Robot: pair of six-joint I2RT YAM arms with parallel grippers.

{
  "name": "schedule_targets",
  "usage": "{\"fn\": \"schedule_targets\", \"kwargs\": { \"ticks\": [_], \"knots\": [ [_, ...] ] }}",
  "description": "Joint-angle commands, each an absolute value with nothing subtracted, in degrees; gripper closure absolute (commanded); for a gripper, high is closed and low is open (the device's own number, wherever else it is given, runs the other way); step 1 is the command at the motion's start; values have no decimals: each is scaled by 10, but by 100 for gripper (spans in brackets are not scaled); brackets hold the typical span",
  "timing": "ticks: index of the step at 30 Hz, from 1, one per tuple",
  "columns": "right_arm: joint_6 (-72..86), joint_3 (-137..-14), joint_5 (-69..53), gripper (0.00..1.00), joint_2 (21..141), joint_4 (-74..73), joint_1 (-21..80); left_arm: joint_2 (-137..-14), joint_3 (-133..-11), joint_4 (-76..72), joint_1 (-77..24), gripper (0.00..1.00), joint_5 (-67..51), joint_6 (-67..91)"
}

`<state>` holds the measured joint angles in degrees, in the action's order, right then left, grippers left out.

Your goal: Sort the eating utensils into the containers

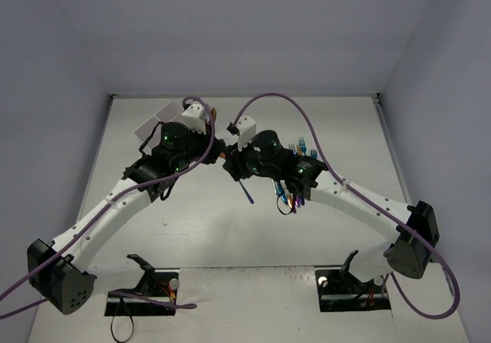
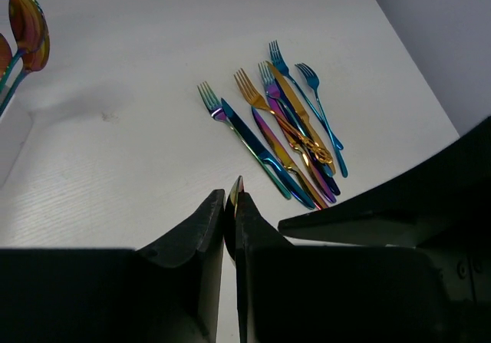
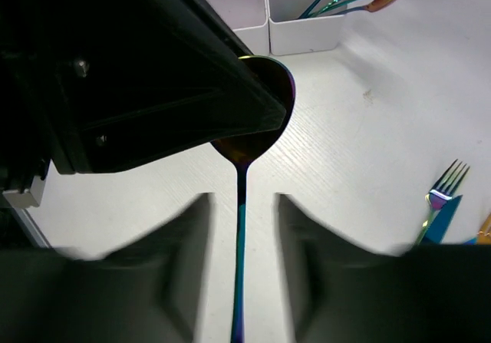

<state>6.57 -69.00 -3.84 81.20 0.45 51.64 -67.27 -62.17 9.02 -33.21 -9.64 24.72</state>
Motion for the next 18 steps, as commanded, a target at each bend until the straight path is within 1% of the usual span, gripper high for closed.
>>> {"fn": "schedule_targets", "kwargs": {
  "ticks": [1,2,6,8,12,14,18],
  "knots": [
    [74,-689,-4,49,780,49,517,-649,-644,39,-330,100,-68,177],
    [77,-683,-2,42,774,49,515,-646,-646,39,-330,100,-61,161],
    [98,-661,52,32,747,28,490,-649,-674,58,-310,100,-34,46],
    [110,-653,66,24,728,10,471,-666,-690,61,-273,100,-39,3],
    [132,-624,71,12,686,-37,422,-719,-735,41,-176,100,-94,-66],
    [138,-606,81,9,656,-56,409,-751,-762,35,-147,100,-108,-97],
    [147,-583,107,0,607,-89,401,-830,-822,22,-130,100,-98,-147]
  ]
}}
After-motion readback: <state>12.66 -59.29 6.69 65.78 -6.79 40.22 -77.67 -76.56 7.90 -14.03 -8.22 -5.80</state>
